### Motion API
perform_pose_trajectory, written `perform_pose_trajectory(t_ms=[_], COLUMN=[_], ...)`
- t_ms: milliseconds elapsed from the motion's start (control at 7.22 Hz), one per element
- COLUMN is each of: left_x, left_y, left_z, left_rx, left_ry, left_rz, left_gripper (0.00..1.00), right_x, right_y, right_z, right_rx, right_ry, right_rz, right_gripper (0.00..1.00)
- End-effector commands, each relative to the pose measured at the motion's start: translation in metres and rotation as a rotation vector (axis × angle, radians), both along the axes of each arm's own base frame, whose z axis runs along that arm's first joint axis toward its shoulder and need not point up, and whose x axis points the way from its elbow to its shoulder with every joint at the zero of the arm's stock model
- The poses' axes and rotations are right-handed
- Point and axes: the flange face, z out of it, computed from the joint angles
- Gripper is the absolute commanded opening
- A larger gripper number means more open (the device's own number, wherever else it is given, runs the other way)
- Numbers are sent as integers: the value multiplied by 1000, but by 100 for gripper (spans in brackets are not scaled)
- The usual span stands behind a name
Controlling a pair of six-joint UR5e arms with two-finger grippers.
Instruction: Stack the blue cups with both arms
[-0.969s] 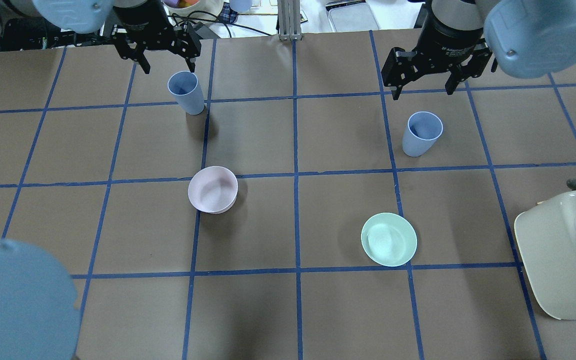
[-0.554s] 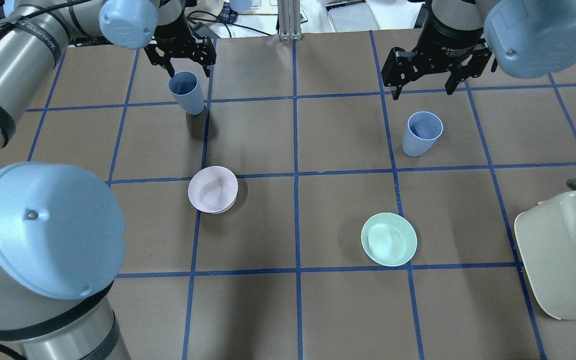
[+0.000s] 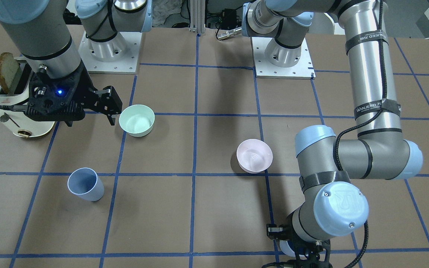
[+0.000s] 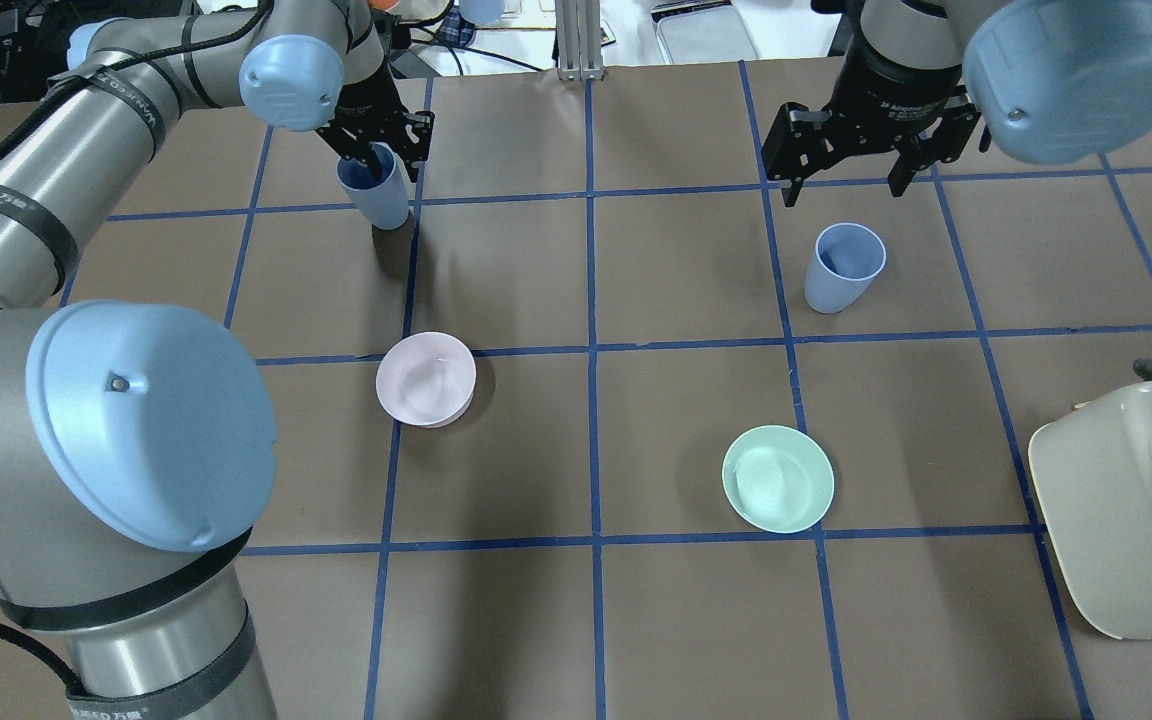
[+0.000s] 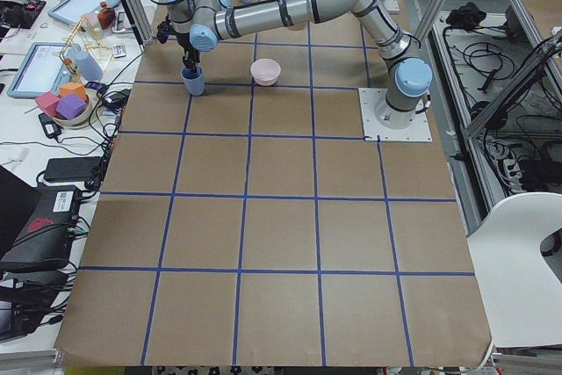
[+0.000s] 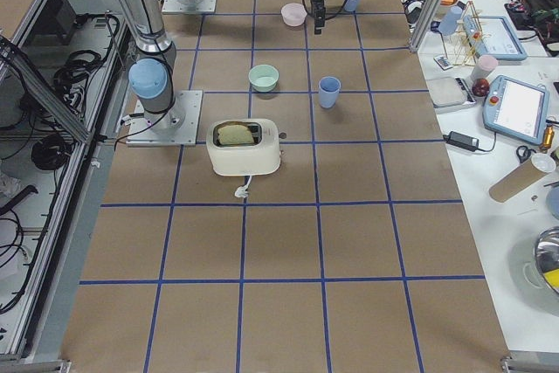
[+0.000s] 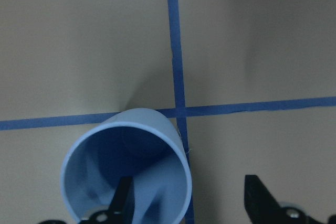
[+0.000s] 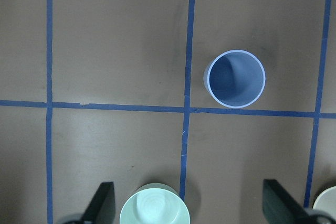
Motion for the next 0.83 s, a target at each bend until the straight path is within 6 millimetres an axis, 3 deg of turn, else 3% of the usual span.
perform_pose_trajectory(t_ms=[0,138,415,554,692], left_x=[-3,-30,-129,-180,-227], left_y=[1,11,48,68,89], left_z=[1,24,51,51,39], left_rx=[-4,-28,-51,-41,-10], left_ry=[-72,-80,-54,14,51], left_rz=[-16,-38,-27,45,115], left_gripper=[0,0,0,0,0], right_x=[-4,-26,-95,-115,-129], right_y=[-1,-7,-19,-36,-54], right_z=[-2,-6,-41,-86,-118], right_rx=[0,11,10,13,7], right_ry=[14,8,-4,-6,-4], right_rz=[-4,-41,-87,-102,-96], right_gripper=[100,100,100,100,100])
